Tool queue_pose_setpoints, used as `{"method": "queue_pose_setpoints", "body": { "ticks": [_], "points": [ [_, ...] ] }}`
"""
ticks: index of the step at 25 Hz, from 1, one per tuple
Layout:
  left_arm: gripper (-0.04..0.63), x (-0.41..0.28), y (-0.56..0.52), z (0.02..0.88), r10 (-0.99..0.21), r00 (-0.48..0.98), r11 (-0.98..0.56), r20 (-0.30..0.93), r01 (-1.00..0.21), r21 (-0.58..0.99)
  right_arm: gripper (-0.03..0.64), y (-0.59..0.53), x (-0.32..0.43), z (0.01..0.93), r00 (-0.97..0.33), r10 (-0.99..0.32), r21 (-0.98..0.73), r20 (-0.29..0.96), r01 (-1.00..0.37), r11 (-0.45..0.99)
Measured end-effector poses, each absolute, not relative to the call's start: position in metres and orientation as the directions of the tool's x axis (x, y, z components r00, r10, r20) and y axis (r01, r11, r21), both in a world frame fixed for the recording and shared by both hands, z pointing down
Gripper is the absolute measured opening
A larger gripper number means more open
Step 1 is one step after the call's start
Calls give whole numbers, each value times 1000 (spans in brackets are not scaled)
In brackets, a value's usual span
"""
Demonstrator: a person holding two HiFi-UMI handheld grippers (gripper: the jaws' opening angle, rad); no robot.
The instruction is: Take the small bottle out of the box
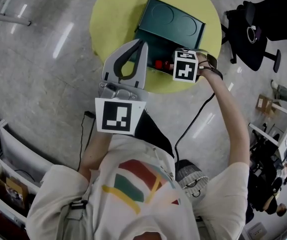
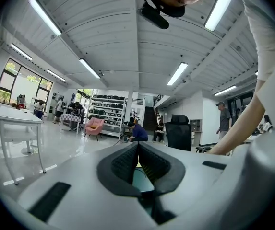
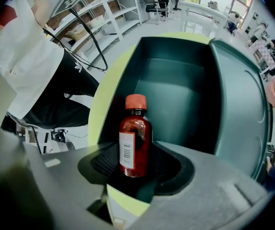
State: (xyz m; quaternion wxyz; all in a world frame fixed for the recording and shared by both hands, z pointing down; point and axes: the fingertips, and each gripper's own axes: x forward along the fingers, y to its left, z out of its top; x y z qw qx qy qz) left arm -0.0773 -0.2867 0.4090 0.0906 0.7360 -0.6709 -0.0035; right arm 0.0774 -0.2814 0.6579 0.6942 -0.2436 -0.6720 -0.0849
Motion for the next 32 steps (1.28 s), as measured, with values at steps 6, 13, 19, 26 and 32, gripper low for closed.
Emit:
{"method": "queue_pose_setpoints", "body": {
  "ticks": [6,13,19,26,32],
  "points": [
    [15,-82,-291,381,-993,96,-90,64,-992,94,201,-300,49,626,-78,137,-97,988,386,917],
    [15,-83,-292,338,-996,84,-86,-17,-992,97,202,-330,18,552,-340,-13,78,940,177,981],
    [15,-67,-291,297,-990,114,-120,-82,-991,64,202,-347,12,465,-571,-209,197,794,-84,977],
    [15,-41,-288,249,-967,191,-197,-167,-980,20,204,-336,25,345,-760,-461,259,459,-382,887],
    [15,-21,-286,220,-944,235,-238,-231,-971,-15,204,-320,47,271,-737,-657,256,161,-612,749]
  ]
}}
